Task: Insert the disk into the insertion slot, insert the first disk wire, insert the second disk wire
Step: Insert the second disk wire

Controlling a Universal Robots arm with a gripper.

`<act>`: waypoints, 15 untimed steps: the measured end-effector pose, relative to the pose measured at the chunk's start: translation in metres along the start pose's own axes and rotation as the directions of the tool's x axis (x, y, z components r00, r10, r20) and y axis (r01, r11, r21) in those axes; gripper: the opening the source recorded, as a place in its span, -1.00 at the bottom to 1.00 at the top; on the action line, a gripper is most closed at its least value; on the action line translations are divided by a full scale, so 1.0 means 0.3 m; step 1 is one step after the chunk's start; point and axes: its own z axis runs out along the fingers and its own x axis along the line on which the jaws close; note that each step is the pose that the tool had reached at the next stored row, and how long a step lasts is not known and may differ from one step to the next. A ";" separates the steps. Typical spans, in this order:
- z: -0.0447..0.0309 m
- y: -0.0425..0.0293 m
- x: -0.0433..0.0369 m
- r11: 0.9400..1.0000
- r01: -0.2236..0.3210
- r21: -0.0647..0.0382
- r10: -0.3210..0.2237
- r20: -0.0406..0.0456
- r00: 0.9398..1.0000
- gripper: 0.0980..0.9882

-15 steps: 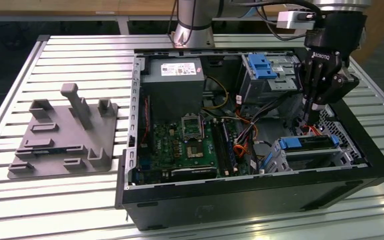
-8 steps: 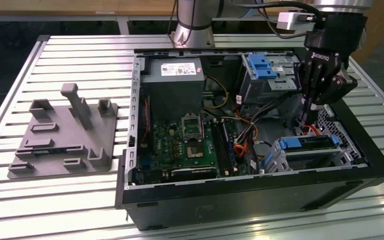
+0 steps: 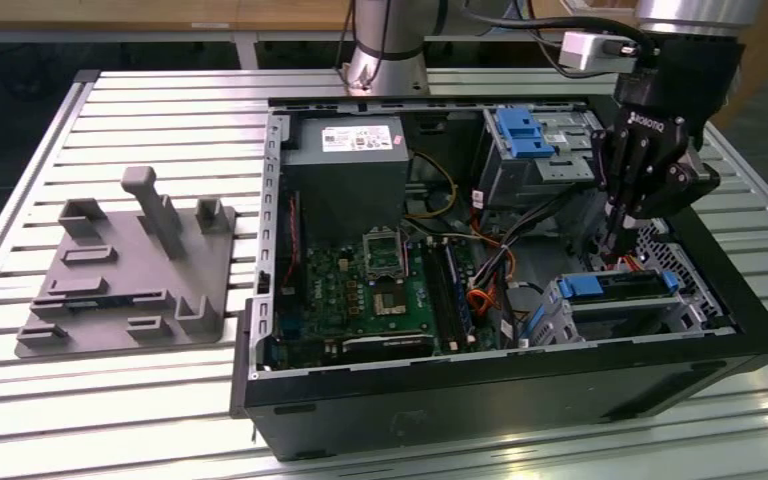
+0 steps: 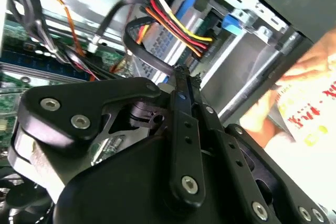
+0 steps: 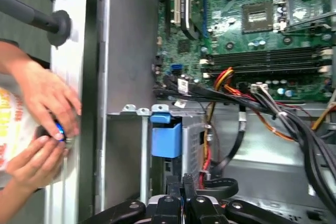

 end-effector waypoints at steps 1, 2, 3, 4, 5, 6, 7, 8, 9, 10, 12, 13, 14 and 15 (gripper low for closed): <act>0.000 0.000 0.004 1.000 0.000 0.000 0.000 0.011 1.000 -0.90; 0.000 0.000 0.007 1.000 0.001 0.000 -0.001 0.024 1.000 -0.90; 0.000 0.000 0.010 1.000 0.002 0.000 -0.002 0.037 0.999 -0.90; 0.001 0.000 0.013 1.000 0.002 0.001 -0.002 0.051 0.999 -0.90; 0.000 0.000 0.017 1.000 0.003 0.001 -0.003 0.063 0.998 -0.90; 0.000 0.000 0.021 1.000 0.003 0.001 -0.003 0.075 0.997 -0.90; -0.003 0.000 0.026 1.000 0.004 0.001 -0.004 0.082 0.997 -0.90; -0.007 0.000 0.033 1.000 0.004 0.001 -0.004 0.086 0.996 -0.90; -0.010 0.000 0.042 1.000 0.004 0.001 -0.004 0.088 0.996 -0.90; -0.011 0.001 0.049 1.000 0.004 0.001 -0.004 0.089 0.996 -0.90; -0.008 0.000 0.058 1.000 0.005 0.001 -0.005 0.103 0.995 -0.90; -0.007 0.000 0.062 1.000 0.005 0.001 -0.005 0.114 0.993 -0.90; -0.005 0.000 0.066 1.000 0.006 0.001 -0.006 0.126 0.992 -0.90; -0.004 0.000 0.069 1.000 0.006 0.002 -0.006 0.139 0.990 -0.90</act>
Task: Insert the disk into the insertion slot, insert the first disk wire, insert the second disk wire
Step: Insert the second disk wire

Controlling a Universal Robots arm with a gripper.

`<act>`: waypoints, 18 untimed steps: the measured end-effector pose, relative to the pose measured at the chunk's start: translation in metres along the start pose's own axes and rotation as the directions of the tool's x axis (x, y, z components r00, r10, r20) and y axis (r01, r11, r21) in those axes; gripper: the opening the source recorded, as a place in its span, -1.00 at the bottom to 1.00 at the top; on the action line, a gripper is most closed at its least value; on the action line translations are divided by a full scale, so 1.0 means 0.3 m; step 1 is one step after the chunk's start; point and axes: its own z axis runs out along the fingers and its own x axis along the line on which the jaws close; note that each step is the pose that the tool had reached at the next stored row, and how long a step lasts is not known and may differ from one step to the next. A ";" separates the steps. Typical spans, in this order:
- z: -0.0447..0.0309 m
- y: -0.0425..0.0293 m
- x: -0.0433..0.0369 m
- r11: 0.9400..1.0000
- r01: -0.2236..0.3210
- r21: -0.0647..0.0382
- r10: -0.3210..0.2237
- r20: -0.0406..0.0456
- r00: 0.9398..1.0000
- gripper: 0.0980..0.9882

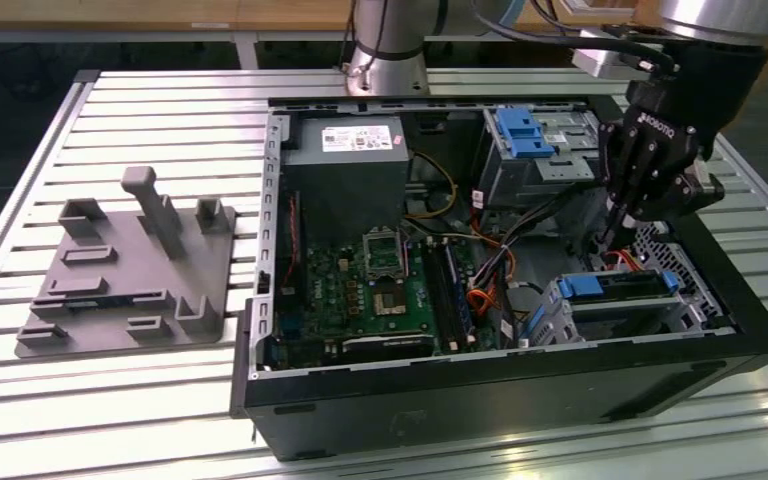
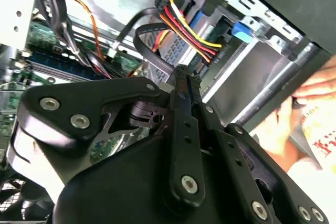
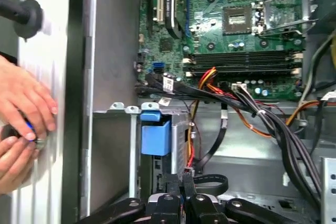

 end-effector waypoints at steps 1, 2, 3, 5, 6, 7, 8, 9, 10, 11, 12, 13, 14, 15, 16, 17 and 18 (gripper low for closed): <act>0.001 0.000 0.004 1.000 0.001 0.000 -0.001 0.014 1.000 -0.90; 0.002 0.000 0.007 1.000 0.001 0.000 -0.001 0.027 1.000 -0.90; 0.003 0.000 0.011 1.000 0.002 0.000 -0.002 0.039 0.999 -0.90; 0.005 0.000 0.021 1.000 0.003 0.000 -0.003 0.062 0.998 -0.90; 0.007 0.000 0.025 1.000 0.003 0.000 -0.003 0.071 0.997 -0.90; 0.008 0.000 0.030 1.000 0.004 0.000 -0.004 0.079 0.997 -0.90; 0.009 0.000 0.036 1.000 0.004 0.000 -0.004 0.085 0.996 -0.90; 0.011 -0.001 0.042 1.000 0.004 0.000 -0.004 0.089 0.996 -0.90; 0.012 -0.001 0.049 1.000 0.004 0.000 -0.004 0.091 0.996 -0.90; 0.014 -0.001 0.056 1.000 0.004 0.000 -0.004 0.093 0.996 -0.90; 0.016 -0.001 0.063 1.000 0.005 0.000 -0.005 0.095 0.995 -0.90; 0.017 -0.001 0.070 1.000 0.005 0.000 -0.005 0.098 0.995 -0.90; 0.019 -0.001 0.077 1.000 0.005 0.000 -0.005 0.101 0.995 -0.90; 0.021 -0.001 0.083 1.000 0.005 0.000 -0.005 0.104 0.995 -0.90; 0.023 -0.001 0.089 1.000 0.005 0.000 -0.005 0.108 0.994 -0.90; 0.024 -0.001 0.096 1.000 0.005 0.000 -0.005 0.112 0.994 -0.90; 0.026 -0.001 0.103 1.000 0.006 0.000 -0.006 0.116 0.993 -0.90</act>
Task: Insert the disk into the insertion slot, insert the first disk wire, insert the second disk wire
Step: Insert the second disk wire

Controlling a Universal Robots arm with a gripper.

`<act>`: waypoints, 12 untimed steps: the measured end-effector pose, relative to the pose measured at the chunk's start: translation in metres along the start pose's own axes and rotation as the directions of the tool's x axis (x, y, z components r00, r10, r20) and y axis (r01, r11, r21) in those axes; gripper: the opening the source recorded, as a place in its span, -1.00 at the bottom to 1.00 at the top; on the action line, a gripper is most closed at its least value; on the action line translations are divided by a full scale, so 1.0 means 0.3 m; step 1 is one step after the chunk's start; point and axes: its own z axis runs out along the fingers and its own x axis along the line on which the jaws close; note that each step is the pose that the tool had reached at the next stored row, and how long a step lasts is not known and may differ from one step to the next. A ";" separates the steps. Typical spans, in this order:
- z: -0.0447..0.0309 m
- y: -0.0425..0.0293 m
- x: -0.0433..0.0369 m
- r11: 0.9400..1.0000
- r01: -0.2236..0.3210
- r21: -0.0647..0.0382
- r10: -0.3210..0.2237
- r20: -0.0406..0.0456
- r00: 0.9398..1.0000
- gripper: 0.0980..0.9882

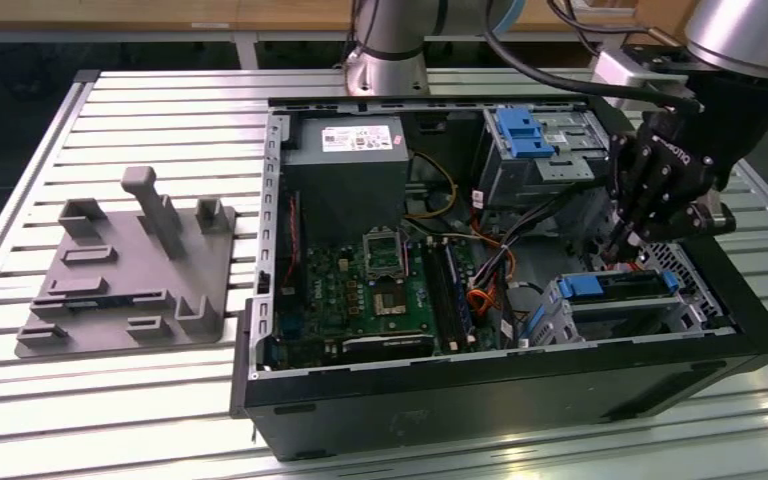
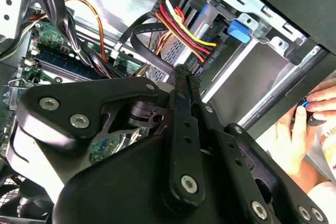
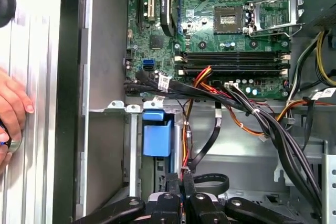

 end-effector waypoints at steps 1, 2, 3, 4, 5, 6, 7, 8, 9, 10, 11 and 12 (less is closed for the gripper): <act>0.001 0.000 0.006 1.000 0.000 0.000 0.000 0.004 1.000 -0.90; 0.002 0.000 0.013 1.000 0.000 0.000 0.000 0.009 1.000 -0.90; 0.003 0.000 0.019 1.000 0.001 0.000 -0.001 0.014 1.000 -0.90; 0.004 0.000 0.025 1.000 0.001 0.000 -0.001 0.020 1.000 -0.90; 0.005 0.000 0.031 1.000 0.001 0.000 -0.001 0.026 1.000 -0.90; 0.005 0.000 0.036 1.000 0.002 0.000 -0.002 0.033 0.999 -0.90; 0.006 0.000 0.042 1.000 0.002 0.000 -0.002 0.042 0.999 -0.90; 0.007 0.000 0.048 1.000 0.002 0.000 -0.002 0.050 0.999 -0.90; 0.008 0.000 0.053 1.000 0.003 0.000 -0.003 0.058 0.998 -0.90; 0.008 -0.001 0.059 1.000 0.003 0.000 -0.003 0.065 0.998 -0.90; 0.009 -0.001 0.065 1.000 0.003 0.000 -0.003 0.070 0.998 -0.90; 0.010 -0.001 0.070 1.000 0.004 0.000 -0.004 0.074 0.997 -0.90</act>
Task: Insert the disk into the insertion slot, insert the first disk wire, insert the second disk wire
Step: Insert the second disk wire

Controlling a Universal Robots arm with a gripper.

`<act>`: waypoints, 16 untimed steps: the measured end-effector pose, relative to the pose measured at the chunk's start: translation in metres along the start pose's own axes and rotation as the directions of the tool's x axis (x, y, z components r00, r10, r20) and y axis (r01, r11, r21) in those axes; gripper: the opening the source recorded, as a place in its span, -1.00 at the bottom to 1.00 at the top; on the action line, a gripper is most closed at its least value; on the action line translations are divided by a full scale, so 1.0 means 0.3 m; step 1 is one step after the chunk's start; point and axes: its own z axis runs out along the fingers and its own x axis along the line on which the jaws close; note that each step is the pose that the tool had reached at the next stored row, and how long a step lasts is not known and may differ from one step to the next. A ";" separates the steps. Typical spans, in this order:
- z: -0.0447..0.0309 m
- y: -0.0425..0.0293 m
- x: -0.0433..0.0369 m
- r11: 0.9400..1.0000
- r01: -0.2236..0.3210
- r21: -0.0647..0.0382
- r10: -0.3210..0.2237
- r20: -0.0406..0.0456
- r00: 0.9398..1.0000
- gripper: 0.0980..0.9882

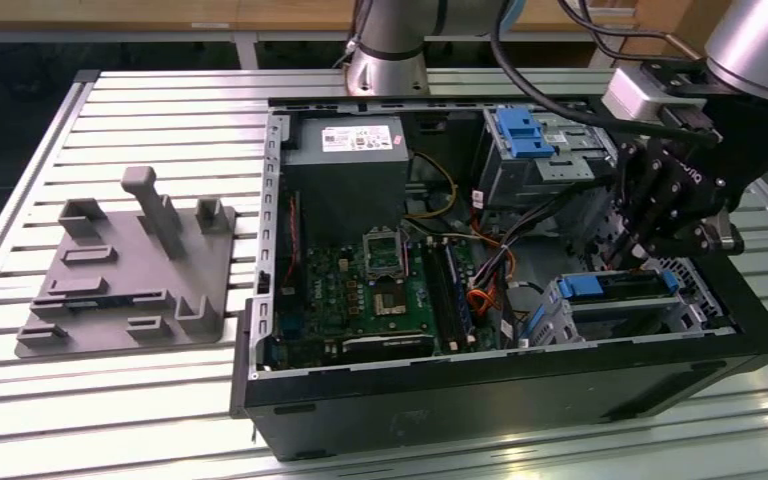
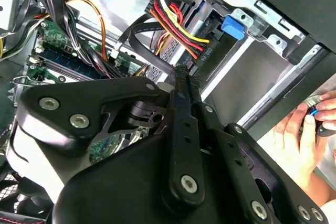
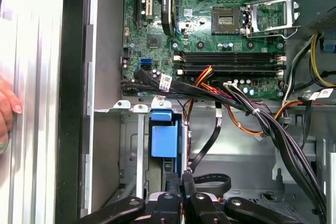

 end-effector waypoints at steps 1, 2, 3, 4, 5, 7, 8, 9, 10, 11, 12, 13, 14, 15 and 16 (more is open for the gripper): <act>0.000 0.000 0.004 1.000 0.000 0.000 0.000 0.002 1.000 -0.90; 0.000 0.000 0.006 1.000 0.000 0.000 0.000 0.003 1.000 -0.90; 0.000 0.000 0.006 1.000 0.000 0.000 0.000 0.003 1.000 -0.90; 0.000 0.000 0.006 1.000 0.000 0.000 0.000 0.003 1.000 -0.90; 0.000 0.000 0.006 1.000 0.000 0.000 0.000 0.003 1.000 -0.90; 0.000 0.000 0.006 1.000 0.000 0.000 0.000 0.003 1.000 -0.90; 0.000 -0.002 0.006 1.000 0.000 0.000 0.000 0.003 1.000 -0.90; 0.000 -0.003 0.006 1.000 0.000 0.000 0.000 0.003 1.000 -0.90; 0.000 -0.004 0.006 1.000 0.000 0.000 0.000 0.003 1.000 -0.90; 0.000 -0.005 0.007 1.000 0.000 -0.001 0.000 0.003 1.000 -0.90; 0.000 -0.005 0.008 1.000 0.000 -0.001 0.000 0.002 1.000 -0.90; 0.000 -0.006 0.008 1.000 -0.001 -0.001 0.001 0.002 1.000 -0.90; 0.000 -0.006 0.010 1.000 -0.001 -0.001 0.001 0.002 1.000 -0.90; 0.001 -0.007 0.010 1.000 -0.001 -0.001 0.001 0.002 1.000 -0.90; 0.001 -0.007 0.012 1.000 -0.001 -0.001 0.001 0.002 1.000 -0.90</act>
